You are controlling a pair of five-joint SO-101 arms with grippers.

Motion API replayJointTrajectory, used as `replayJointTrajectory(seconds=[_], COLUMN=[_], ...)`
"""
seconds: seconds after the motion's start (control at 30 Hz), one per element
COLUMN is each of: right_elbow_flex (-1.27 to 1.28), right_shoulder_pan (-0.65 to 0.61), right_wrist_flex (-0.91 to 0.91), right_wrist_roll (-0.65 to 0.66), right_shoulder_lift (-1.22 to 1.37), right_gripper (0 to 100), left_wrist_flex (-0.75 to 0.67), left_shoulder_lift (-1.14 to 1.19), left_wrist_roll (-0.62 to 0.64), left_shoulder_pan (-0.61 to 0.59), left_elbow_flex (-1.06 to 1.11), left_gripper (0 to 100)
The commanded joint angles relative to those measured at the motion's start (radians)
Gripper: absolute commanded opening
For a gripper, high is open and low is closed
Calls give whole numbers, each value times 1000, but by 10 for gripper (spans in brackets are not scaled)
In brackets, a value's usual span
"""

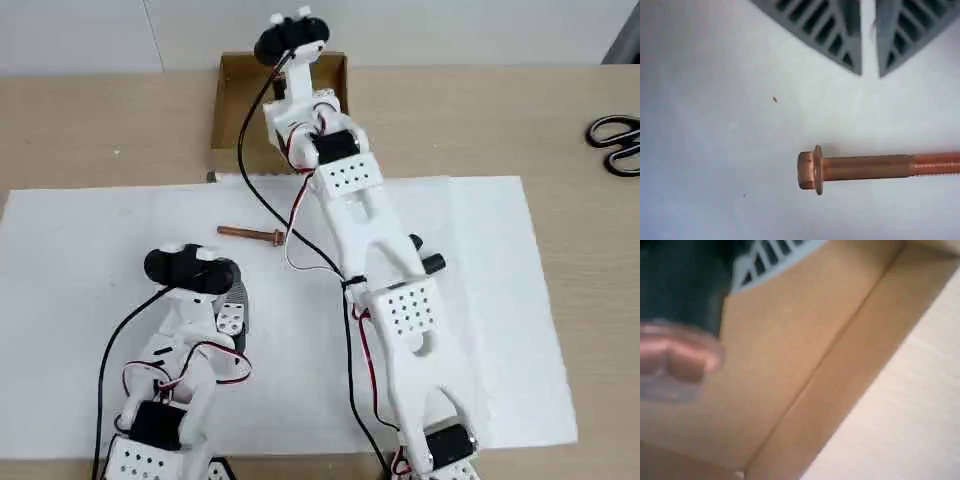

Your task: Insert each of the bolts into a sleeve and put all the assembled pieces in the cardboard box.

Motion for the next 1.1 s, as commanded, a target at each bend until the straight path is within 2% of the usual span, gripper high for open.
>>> replayJointTrajectory(seconds=[0.0, 0.2, 0.43, 0.63, 0.83, 1.0, 1.07], right_elbow_flex=[-149, -183, -184, -259, -361, -434, -434], right_shoulder_pan=[12, -7, -10, -13, -21, -21, -19], right_wrist_flex=[-22, 61, 125, 197, 432, 639, 716], right_wrist_roll=[9, 86, 86, 87, 81, 81, 81], right_shoulder_lift=[39, 84, 79, 50, 1, -35, -65], right_gripper=[7, 22, 195, 158, 119, 17, 6], left_wrist_flex=[5, 5, 5, 5, 6, 6, 6], left_shoulder_lift=[-8, -8, -8, -8, -8, -8, -8], left_wrist_roll=[2, 2, 2, 2, 2, 2, 2], left_shoulder_pan=[-6, -6, -6, -6, -6, -8, -8], left_elbow_flex=[-7, -7, -7, -7, -7, -7, -7], left_gripper=[6, 6, 6, 6, 6, 6, 6])
